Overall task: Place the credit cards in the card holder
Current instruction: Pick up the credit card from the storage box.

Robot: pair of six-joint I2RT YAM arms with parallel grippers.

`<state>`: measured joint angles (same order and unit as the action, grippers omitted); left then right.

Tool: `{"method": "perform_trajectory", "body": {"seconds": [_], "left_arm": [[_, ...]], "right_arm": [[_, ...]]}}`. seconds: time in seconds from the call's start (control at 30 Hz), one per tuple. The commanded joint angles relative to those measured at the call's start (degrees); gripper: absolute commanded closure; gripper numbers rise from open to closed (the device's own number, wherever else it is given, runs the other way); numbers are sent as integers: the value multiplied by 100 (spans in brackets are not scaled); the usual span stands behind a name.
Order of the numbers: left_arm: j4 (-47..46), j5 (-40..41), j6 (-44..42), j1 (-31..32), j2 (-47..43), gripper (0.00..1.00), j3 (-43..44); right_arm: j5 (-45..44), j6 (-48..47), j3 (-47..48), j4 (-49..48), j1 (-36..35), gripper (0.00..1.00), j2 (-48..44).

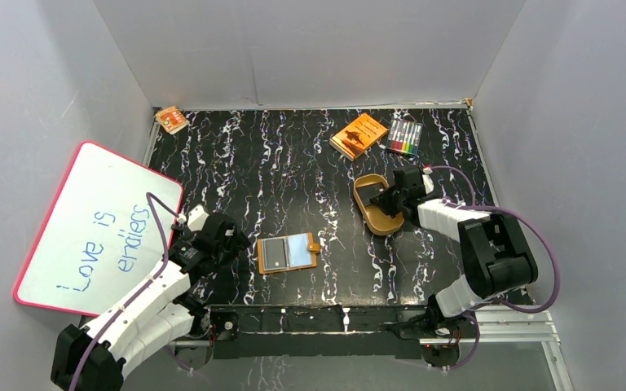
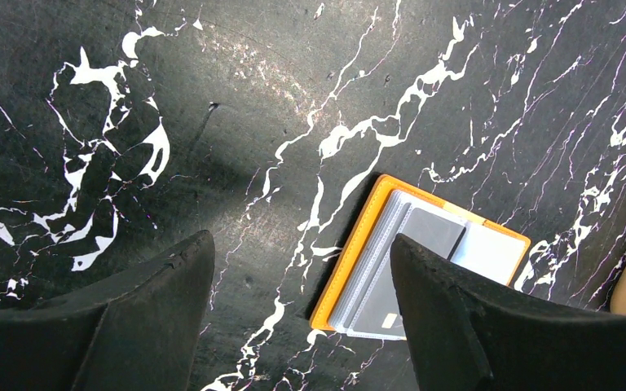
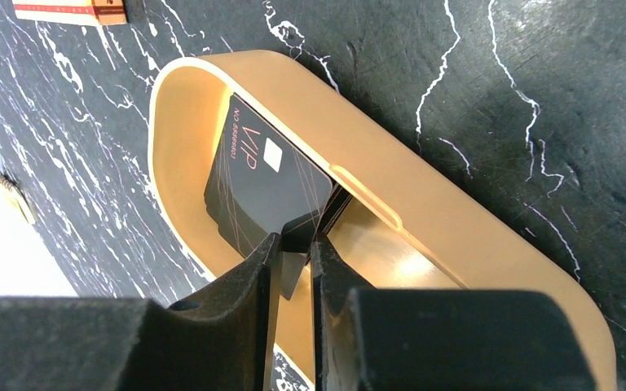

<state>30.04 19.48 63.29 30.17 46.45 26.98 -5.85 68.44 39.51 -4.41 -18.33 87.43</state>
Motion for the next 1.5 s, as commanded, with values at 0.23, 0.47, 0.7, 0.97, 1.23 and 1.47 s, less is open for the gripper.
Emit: {"method": "perform_trajectory", "body": {"seconds": [0.23, 0.47, 0.7, 0.97, 1.23, 1.47], "left_arm": [[77, 90, 46, 6, -77, 25, -35], [74, 93, 70, 7, -91, 25, -44], [223, 309, -3, 6, -148, 25, 227], [460, 529, -385, 6, -269, 23, 1205], [-1427, -1610, -1506, 6, -610, 14, 1594], [-4044, -4033, -1056, 6, -729, 11, 620]], "right_arm": [[36, -224, 87, 165, 23, 94, -466], [55, -334, 276, 429, 25, 100, -903], [-251, -869, 1031, 1475, 31, 100, -1470], [1489, -2522, 2271, 2754, 164, 100, -2005], [5229, -4086, 2532, 3001, 105, 100, -2424], [6400, -4093, 1613, 2173, -107, 100, -2926]]}}
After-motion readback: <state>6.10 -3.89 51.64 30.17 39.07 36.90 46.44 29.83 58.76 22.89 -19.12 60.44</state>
